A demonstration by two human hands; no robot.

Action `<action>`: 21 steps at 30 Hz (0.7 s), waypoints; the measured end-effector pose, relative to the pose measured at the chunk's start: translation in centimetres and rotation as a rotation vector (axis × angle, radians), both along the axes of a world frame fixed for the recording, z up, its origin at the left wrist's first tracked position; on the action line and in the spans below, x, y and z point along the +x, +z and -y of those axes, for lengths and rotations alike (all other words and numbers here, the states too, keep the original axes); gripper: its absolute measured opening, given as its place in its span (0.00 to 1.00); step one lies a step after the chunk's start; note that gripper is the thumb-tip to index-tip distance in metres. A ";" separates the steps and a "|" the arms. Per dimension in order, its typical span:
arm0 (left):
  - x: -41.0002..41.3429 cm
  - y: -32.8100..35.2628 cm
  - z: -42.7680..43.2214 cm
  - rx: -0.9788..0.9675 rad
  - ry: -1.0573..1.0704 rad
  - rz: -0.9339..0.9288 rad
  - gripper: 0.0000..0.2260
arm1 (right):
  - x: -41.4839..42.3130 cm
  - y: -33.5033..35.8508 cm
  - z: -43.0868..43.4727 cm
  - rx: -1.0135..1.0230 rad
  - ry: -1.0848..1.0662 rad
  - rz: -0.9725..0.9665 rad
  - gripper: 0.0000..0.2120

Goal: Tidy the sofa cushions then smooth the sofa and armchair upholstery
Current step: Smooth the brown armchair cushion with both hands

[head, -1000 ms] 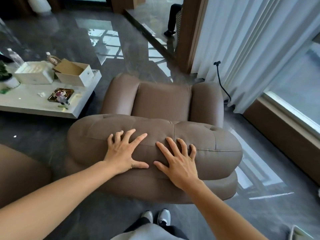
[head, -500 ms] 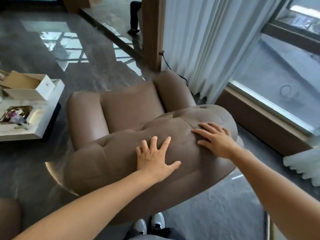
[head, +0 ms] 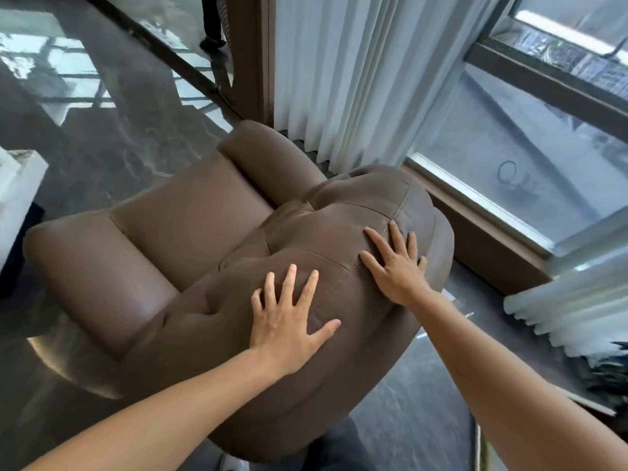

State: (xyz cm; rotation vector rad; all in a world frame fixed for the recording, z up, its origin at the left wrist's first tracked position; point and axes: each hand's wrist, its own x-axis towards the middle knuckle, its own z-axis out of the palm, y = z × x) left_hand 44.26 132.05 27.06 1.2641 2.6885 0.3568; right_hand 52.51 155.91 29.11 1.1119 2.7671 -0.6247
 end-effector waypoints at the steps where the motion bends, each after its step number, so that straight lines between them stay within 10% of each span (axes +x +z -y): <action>1: 0.4 -0.2 -1.1 0.004 0.008 -0.006 0.40 | 0.0 -0.4 -1.1 0.023 0.005 -0.016 0.29; 21: 6.3 -1.3 -29.4 -0.034 0.460 -0.018 0.38 | -3.9 -3.0 -29.7 0.103 0.387 -0.217 0.28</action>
